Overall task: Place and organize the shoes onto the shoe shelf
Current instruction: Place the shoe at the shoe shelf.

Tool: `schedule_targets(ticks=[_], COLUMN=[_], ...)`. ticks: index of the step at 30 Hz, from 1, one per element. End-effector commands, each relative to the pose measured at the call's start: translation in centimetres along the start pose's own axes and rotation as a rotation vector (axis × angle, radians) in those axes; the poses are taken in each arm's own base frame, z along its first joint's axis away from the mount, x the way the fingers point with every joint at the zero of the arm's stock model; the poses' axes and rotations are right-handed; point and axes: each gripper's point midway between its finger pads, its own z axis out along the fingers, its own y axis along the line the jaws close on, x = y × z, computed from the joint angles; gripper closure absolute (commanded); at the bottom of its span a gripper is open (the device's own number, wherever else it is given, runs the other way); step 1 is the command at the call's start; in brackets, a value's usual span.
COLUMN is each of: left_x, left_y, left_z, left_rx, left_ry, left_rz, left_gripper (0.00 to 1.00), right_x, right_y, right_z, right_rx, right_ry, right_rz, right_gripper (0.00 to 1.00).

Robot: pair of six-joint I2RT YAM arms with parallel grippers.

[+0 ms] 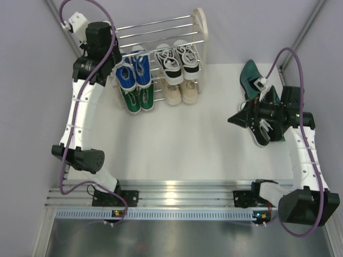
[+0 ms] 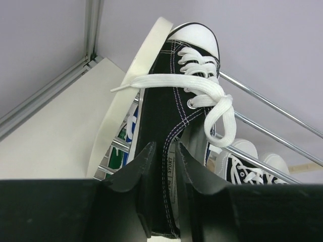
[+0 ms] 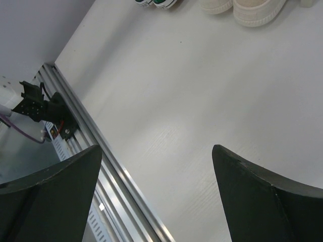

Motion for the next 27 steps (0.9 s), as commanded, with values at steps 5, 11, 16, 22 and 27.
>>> schedule_targets(ticks=[5, 11, 16, 22, 27], left_x=[-4.0, -6.0, -7.2, -6.4, -2.7], left_y=[-1.8, -1.9, -1.9, -1.6, 2.7], left_z=[-1.8, -3.4, -5.1, -9.0, -12.9], left_rx=[0.087, 0.121, 0.166, 0.303, 0.343], left_ry=[-0.067, -0.099, -0.106, -0.038, 0.046], left_rz=[-0.093, -0.092, -0.098, -0.046, -0.011], left_gripper=[0.57, 0.39, 0.35, 0.15, 0.06], right_x=[-0.8, -1.1, -1.5, -2.2, -0.2], right_y=[0.6, 0.5, 0.3, 0.1, -3.3], right_z=[-0.8, -1.0, -1.4, -3.2, -4.9], right_rx=[-0.007, 0.005, 0.033, 0.069, 0.141], right_ry=[-0.032, -0.028, -0.016, 0.054, 0.241], right_rz=[-0.064, -0.091, -0.154, -0.333, -0.373], right_gripper=[0.09, 0.09, 0.09, 0.06, 0.04])
